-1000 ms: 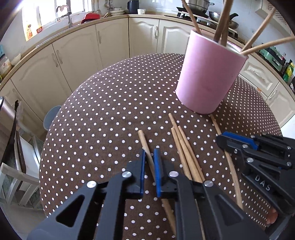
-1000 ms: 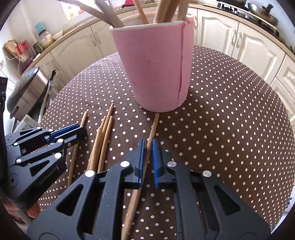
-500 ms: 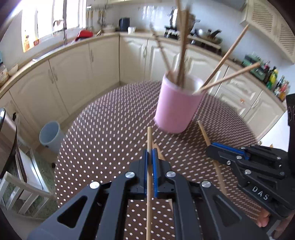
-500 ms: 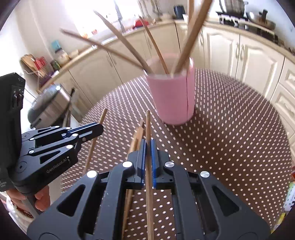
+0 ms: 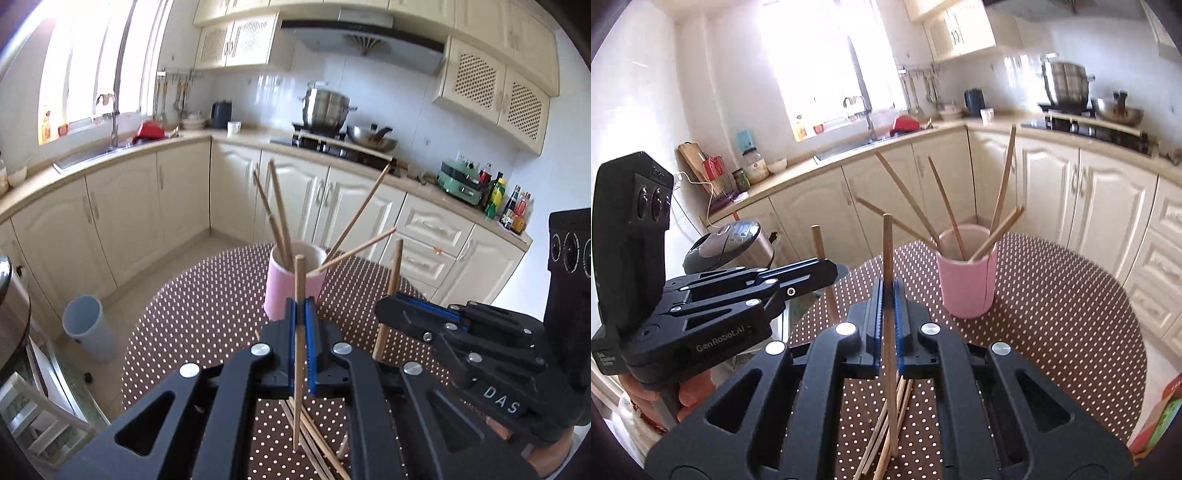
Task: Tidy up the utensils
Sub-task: 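Lift the chopstick with the right gripper and release it into the pink cup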
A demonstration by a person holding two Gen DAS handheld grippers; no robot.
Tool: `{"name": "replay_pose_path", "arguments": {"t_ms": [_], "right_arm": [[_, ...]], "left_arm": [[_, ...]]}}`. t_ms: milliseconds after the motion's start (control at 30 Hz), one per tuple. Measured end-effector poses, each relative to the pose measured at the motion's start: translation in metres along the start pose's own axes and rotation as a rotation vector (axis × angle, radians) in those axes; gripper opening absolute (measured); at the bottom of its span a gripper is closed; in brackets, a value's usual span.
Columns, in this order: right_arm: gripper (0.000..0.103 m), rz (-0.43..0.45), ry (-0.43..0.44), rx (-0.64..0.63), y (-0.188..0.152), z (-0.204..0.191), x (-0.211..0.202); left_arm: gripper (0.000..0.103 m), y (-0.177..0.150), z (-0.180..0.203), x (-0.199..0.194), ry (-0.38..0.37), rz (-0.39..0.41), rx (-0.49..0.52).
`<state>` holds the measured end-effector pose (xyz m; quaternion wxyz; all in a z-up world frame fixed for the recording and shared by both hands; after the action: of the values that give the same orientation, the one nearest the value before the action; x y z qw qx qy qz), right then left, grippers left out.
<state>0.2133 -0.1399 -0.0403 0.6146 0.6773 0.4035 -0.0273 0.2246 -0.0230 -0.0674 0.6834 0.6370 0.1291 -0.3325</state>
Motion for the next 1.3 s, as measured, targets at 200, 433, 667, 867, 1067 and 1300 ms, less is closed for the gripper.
{"name": "replay_pose_path", "arguments": {"t_ms": [200,433,667,867,1067,1300], "right_arm": [[0.006,0.073,-0.023,-0.006,0.011,0.001,-0.014],[0.006,0.199,-0.069,-0.026,0.042,0.003,-0.027],[0.006,0.292,-0.086,-0.017,0.070,0.014,-0.025],[0.006,0.366,-0.129,-0.032,0.090,0.022,-0.023],[0.006,0.430,-0.164,-0.037,0.106,0.033,-0.017],[0.006,0.436,-0.188,-0.043,0.108,0.045,-0.003]], "left_arm": [[0.006,0.019,0.019,-0.017,-0.008,0.073,0.029],[0.006,0.054,0.034,-0.024,0.016,0.175,0.059],[0.006,0.089,0.030,-0.020,0.028,0.252,0.013],[0.006,0.114,0.028,-0.017,0.014,0.345,-0.024],[0.006,0.132,0.030,-0.002,0.034,0.405,-0.040],[0.006,0.132,0.028,0.024,0.048,0.376,-0.038]]}}
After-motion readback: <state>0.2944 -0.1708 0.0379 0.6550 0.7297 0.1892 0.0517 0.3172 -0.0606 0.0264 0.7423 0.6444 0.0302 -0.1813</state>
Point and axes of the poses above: each gripper's, at about its wrist camera, not at the fingertips, and x roughly the way its jaws point, z to its right, y to its top, the point moved 2 cm from there along x, roughly the way its jaws point, and after that the axes turned 4 degrees about -z, right-handed, at the moved point
